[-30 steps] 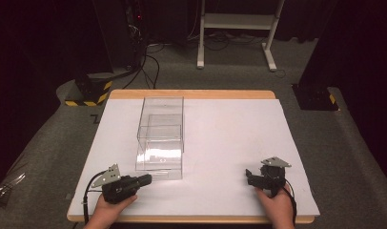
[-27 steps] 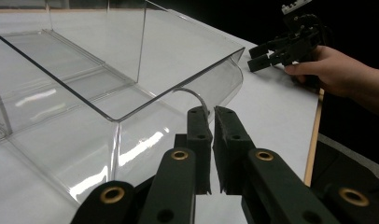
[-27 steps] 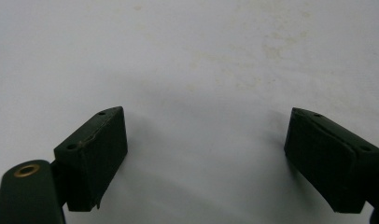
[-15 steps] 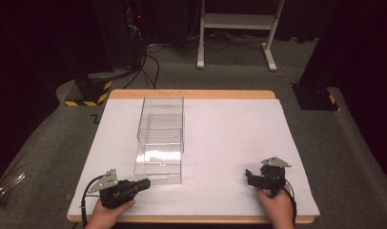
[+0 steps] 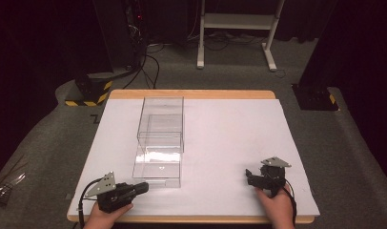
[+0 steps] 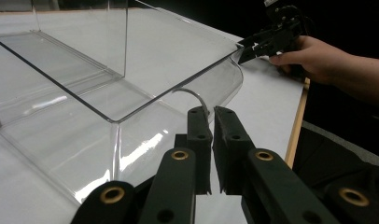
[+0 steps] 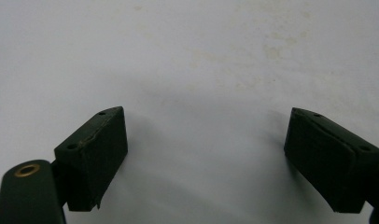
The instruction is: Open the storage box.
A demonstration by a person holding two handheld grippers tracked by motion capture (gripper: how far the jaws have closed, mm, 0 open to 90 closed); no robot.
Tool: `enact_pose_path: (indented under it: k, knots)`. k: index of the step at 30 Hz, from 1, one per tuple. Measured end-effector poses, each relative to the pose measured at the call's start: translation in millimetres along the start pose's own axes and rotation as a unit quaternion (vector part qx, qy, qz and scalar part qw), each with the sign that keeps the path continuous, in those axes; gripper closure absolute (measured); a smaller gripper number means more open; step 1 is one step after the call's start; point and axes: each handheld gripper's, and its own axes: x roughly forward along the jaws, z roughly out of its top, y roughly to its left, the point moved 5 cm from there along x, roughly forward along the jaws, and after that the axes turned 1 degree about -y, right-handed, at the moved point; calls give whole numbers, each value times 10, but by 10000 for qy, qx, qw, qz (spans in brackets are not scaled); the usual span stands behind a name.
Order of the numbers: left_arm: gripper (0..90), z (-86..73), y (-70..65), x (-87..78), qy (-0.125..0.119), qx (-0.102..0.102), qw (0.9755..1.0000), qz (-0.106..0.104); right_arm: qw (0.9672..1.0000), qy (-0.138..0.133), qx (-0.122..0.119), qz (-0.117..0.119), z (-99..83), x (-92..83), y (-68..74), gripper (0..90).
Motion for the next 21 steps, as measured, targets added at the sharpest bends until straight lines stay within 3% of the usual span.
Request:
enact_pose_path:
  k: [4,7,21]
  knots:
    - [831,2,-5,-10,28,51,10000,63,10000,0,0,-1,0,0,0,133]
    - [791,16,13,-40,-45,-60,9999,68,10000,0,-1,-1,0,0,0,133]
    - [730,202,41,-212,-591,-102,9979,248,10000,0,-1,-1,0,1,-1,133]
